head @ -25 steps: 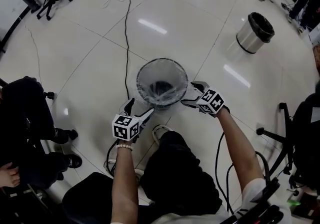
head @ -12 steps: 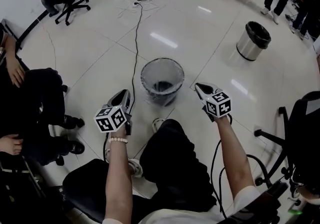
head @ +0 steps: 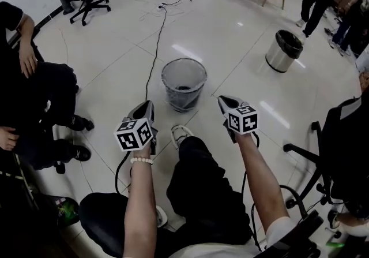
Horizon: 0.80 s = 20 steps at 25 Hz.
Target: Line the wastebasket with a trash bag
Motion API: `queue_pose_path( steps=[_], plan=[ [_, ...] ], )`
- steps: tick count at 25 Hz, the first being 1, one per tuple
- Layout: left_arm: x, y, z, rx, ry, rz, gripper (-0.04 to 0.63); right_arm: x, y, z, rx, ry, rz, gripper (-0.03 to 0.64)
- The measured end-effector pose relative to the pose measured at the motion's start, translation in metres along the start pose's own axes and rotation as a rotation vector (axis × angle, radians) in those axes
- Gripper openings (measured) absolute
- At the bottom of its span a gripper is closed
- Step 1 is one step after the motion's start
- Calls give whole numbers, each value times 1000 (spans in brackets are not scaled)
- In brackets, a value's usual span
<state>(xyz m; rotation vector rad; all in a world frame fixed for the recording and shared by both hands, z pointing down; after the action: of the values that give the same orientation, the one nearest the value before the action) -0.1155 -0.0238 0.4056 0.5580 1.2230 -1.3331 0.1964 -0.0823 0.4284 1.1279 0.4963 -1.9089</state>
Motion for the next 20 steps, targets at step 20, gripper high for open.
queue_pose_path(
  steps=[20],
  plan=[
    [-42,60,-34,24,-73,-7,11,-50,-2,-98,-112,45,110,0]
  ],
)
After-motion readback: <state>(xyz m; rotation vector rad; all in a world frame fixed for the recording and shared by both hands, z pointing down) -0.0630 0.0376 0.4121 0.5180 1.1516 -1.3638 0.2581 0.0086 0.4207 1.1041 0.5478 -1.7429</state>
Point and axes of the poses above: the fingertips, and each gripper's own axes: z forward along the fingers, y to its right, x out of its top, the point moved 6 cm from there along -z, backward along the fingers, and after that the axes turned 6 degrees about -y, right-handed, at the moved point
